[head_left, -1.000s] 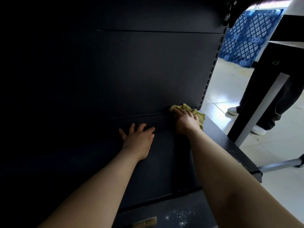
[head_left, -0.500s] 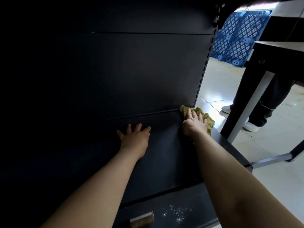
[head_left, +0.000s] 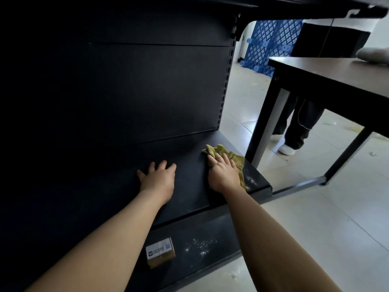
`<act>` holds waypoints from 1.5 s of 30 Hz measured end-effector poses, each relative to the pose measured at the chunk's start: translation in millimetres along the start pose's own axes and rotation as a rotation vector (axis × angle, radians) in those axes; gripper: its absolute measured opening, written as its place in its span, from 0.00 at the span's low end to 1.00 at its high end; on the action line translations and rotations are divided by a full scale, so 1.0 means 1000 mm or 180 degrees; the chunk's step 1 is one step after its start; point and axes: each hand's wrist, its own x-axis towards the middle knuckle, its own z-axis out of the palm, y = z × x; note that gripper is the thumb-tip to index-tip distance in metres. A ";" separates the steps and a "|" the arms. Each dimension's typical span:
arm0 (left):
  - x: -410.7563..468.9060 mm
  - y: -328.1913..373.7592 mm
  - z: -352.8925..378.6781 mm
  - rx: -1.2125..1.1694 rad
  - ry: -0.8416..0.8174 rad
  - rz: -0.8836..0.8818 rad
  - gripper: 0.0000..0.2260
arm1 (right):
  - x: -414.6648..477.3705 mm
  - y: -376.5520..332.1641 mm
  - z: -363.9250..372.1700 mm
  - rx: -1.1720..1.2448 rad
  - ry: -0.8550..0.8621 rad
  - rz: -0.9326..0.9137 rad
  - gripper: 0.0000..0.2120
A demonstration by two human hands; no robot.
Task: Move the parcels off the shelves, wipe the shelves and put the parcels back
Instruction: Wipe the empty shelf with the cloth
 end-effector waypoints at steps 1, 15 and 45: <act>-0.004 0.004 0.001 0.0035 0.0010 0.0020 0.21 | -0.005 0.005 -0.001 -0.0021 0.0000 0.0034 0.28; -0.023 0.031 -0.001 0.0270 -0.0228 0.0138 0.21 | -0.051 0.105 -0.032 0.0707 0.0324 0.0925 0.27; 0.035 0.036 0.001 0.0504 0.0311 0.0535 0.21 | 0.082 0.023 -0.008 -0.0065 -0.0207 -0.0024 0.24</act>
